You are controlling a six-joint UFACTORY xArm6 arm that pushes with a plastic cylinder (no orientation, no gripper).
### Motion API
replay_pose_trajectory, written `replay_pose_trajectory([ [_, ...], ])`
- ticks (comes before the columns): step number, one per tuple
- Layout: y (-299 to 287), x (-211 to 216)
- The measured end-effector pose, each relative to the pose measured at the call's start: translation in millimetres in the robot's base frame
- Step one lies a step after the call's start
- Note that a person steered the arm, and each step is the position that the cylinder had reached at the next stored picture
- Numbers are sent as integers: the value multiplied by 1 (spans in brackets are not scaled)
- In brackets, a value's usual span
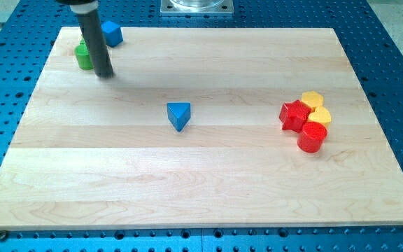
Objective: Move the blue triangle upwards
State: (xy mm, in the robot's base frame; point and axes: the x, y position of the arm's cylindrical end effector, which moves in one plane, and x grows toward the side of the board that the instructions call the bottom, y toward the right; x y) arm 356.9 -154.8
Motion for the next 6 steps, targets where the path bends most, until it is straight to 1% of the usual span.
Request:
replay_pose_trajectory([
  [1,64,102],
  [2,112,127],
  [3,150,30],
  [4,157,-37],
  [5,155,-42],
  [6,138,13],
])
